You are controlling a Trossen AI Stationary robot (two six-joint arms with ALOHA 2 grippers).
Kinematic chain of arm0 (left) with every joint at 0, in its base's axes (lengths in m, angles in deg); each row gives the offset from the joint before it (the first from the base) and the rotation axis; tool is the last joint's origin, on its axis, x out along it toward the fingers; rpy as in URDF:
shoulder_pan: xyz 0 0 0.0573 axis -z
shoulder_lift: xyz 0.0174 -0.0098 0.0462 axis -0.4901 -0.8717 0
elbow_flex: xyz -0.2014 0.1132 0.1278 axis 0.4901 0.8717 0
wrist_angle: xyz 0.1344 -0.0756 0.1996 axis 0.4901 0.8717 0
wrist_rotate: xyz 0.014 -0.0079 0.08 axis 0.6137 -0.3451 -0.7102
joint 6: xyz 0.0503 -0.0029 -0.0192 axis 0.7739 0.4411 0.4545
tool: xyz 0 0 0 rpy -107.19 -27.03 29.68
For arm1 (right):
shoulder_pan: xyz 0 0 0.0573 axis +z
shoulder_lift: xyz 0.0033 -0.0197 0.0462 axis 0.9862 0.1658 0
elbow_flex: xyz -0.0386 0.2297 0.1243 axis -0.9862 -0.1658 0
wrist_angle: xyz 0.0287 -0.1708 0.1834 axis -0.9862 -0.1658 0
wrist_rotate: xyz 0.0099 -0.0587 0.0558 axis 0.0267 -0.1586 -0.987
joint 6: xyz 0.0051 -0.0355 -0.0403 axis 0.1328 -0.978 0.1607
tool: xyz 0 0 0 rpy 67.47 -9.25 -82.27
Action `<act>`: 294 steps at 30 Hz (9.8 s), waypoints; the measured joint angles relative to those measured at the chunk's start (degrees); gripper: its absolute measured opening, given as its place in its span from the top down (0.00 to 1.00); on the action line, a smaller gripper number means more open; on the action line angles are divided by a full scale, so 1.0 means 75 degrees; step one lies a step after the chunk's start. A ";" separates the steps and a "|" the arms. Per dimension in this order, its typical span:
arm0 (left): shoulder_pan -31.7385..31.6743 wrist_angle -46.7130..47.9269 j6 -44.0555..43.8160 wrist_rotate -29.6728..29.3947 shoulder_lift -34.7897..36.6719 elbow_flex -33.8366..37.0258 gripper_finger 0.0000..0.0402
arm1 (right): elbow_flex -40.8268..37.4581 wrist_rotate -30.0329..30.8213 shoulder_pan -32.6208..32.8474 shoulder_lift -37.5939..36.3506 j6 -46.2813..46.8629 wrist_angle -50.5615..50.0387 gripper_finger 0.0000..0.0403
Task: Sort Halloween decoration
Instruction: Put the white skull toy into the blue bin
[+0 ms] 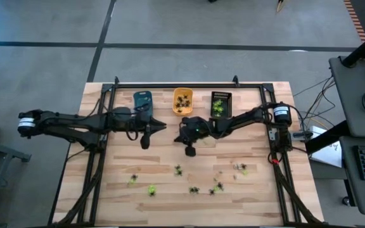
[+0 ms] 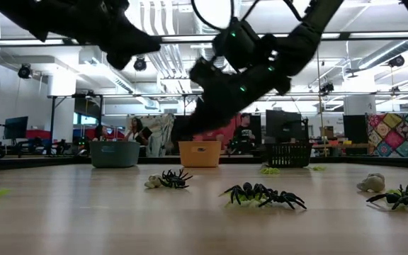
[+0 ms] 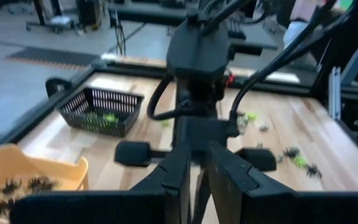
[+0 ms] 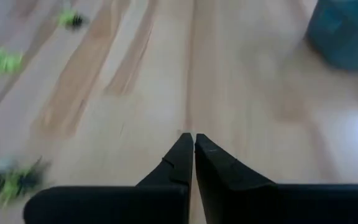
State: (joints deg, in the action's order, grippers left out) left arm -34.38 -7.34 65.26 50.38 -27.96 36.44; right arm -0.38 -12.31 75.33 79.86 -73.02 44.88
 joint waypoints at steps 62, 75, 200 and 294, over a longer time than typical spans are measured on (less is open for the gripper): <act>0.1516 -0.4011 -0.0128 -0.0754 -0.5505 0.1605 0.59 | -0.0814 0.0002 0.0332 -0.1192 0.0637 -0.0391 0.98; 0.1508 -0.4274 -0.0236 -0.0842 -0.5872 0.1709 0.84 | -0.0814 0.0002 0.0332 -0.1192 0.0637 -0.0361 0.98; -0.1883 0.1173 0.0315 -0.0804 -0.0557 -0.0044 0.72 | 0.0012 0.1207 0.3502 -0.2958 0.3187 -1.1272 0.93; -0.1880 0.0666 0.0321 -0.0776 0.0127 -0.0041 0.72 | -0.1612 0.1076 0.0896 -0.2961 0.1370 -0.0819 0.98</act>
State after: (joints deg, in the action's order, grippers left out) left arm -48.48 -2.35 67.67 44.55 -27.00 36.14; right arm -12.47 -4.24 82.05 57.65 -62.74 38.74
